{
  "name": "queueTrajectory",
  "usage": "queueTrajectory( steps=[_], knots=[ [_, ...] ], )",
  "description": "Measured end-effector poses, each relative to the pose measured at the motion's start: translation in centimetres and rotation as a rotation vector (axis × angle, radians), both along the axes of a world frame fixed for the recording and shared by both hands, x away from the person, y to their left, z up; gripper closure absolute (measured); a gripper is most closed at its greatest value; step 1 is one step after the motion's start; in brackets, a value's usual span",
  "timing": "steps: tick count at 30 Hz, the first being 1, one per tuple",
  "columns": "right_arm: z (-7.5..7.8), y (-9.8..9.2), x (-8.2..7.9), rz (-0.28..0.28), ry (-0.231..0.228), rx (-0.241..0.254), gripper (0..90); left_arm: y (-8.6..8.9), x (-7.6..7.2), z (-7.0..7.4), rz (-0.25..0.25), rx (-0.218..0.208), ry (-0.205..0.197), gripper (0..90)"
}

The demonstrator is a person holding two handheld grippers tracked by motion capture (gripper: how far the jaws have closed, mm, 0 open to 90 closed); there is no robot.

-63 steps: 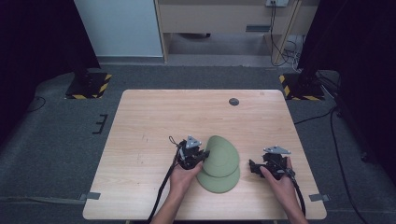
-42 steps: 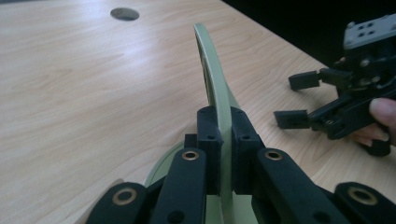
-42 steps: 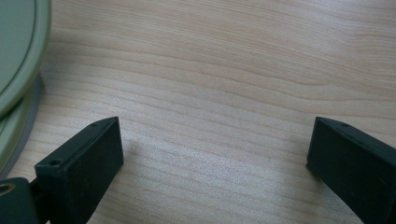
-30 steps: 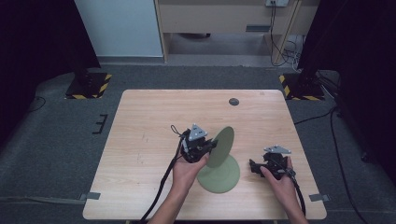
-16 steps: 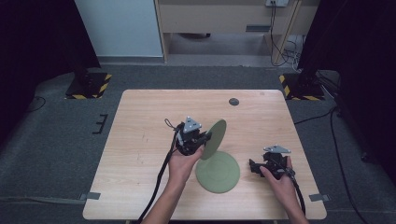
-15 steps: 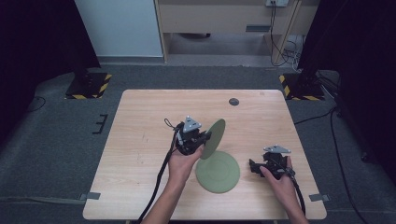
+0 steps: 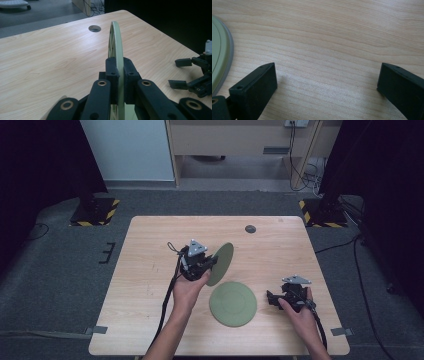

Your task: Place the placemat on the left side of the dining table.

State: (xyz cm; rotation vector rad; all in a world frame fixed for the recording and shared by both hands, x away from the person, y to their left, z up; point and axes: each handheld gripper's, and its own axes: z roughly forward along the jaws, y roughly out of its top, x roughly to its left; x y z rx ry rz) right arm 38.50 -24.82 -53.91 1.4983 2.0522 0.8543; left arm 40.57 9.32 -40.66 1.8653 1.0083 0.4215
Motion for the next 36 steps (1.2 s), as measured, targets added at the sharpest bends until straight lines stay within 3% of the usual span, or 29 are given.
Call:
queueTrajectory(
  steps=[5, 16, 36],
  knots=[
    [0.0, 0.0, 0.0, 0.0, 0.0, 0.002, 2.8, 1.2, 0.0, 0.0, 0.018, -0.018, 0.005, 85.3],
    [0.0, 0.1, 0.1, 0.002, -0.001, 0.001, 2.7, 3.4, 0.1, 0.2, 0.055, -0.005, -0.001, 85.3],
    [0.0, 0.1, 0.1, 0.002, -0.001, 0.001, 2.7, 7.4, -0.2, -0.1, 0.126, -0.023, 0.001, 85.3]
  ],
)
